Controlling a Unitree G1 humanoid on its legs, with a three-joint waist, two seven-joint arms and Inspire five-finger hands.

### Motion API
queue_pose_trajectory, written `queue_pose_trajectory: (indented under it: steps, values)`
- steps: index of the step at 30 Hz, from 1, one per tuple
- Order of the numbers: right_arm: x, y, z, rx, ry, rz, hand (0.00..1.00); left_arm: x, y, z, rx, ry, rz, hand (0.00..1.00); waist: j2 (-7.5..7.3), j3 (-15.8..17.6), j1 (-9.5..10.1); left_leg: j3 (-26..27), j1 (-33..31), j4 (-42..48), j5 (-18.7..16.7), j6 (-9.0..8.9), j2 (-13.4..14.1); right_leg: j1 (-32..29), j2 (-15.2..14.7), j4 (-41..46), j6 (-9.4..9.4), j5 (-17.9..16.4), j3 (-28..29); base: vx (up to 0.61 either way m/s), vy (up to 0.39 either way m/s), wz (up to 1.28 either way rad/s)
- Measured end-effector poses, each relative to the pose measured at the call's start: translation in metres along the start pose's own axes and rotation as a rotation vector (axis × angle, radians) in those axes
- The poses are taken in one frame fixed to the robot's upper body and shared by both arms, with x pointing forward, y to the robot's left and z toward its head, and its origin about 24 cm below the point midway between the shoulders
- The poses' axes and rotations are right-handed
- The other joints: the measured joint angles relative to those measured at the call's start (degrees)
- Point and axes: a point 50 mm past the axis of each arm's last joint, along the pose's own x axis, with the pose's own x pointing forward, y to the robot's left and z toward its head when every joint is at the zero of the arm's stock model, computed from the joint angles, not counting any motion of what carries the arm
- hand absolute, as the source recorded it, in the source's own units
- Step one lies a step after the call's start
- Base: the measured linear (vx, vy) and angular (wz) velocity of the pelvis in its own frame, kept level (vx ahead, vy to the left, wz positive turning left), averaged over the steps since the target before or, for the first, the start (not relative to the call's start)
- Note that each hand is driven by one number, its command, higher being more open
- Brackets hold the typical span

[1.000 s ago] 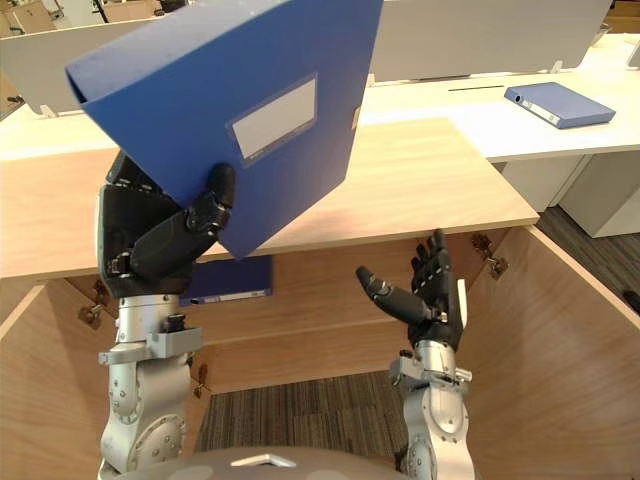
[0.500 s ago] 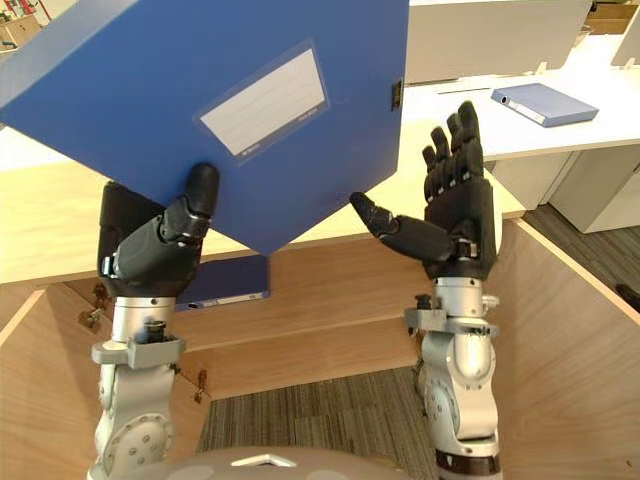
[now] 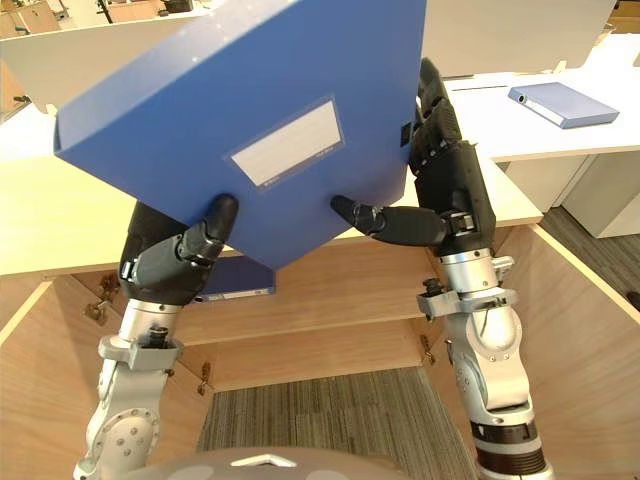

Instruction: Walk over to the cabinet, pick up the folder, carry it to the office cabinet, place the folder inside the office cabinet, then close the office cabinet door

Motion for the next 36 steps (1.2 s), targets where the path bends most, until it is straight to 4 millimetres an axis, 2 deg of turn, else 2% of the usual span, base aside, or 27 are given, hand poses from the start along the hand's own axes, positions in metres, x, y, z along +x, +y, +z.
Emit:
queue_pose_trajectory:
  steps: [12,13,21,25,26,36]
  values:
    - [0.003,-0.019,-0.015,-0.055,0.121,0.111,1.00,-0.007,0.014,-0.007,-0.029,0.118,-0.060,0.00,-0.53,0.5,0.17,-0.1,-0.9,-0.3,0.3,0.50,-0.4,-0.1,-0.3,-1.8,0.14,1.3,-0.1,0.00,0.000,0.00]
    - [0.004,-0.021,-0.016,-0.057,0.127,0.123,0.00,-0.007,0.014,-0.007,-0.030,0.121,-0.065,0.00,-0.53,0.5,0.14,-0.1,-0.9,-0.3,0.3,0.50,-0.4,-0.1,-0.3,-1.9,0.14,1.3,-0.1,0.00,0.000,0.00]
    - [0.006,-0.023,-0.027,-0.081,0.215,0.231,0.00,-0.009,0.023,-0.008,-0.059,0.118,-0.049,0.00,-0.59,0.6,0.17,0.0,-1.4,-0.4,0.4,0.56,-0.4,-0.1,-0.3,-3.2,0.19,2.4,-0.1,0.00,0.000,0.00]
    - [0.005,-0.019,-0.028,-0.071,0.222,0.266,0.00,-0.011,0.038,-0.002,-0.016,0.094,0.010,0.00,-0.65,0.6,0.15,0.0,-1.6,-0.4,0.5,0.64,-0.5,-0.1,-0.4,-3.6,0.18,2.7,-0.2,0.00,0.000,0.00]
    - [0.005,-0.018,-0.029,-0.070,0.224,0.265,0.00,-0.012,0.039,-0.002,-0.015,0.097,0.016,1.00,-0.69,0.6,0.18,0.0,-1.7,-0.4,0.5,0.66,-0.5,-0.1,-0.4,-3.6,0.19,2.7,-0.2,0.00,0.000,0.00]
    - [0.007,0.001,-0.028,-0.033,0.167,0.271,0.00,-0.014,0.043,-0.012,0.054,0.105,0.109,1.00,-0.70,0.9,0.25,-0.5,-2.2,-0.7,0.8,0.96,-1.0,-0.3,-0.8,-4.2,0.45,3.1,-0.6,0.00,-0.005,0.02]
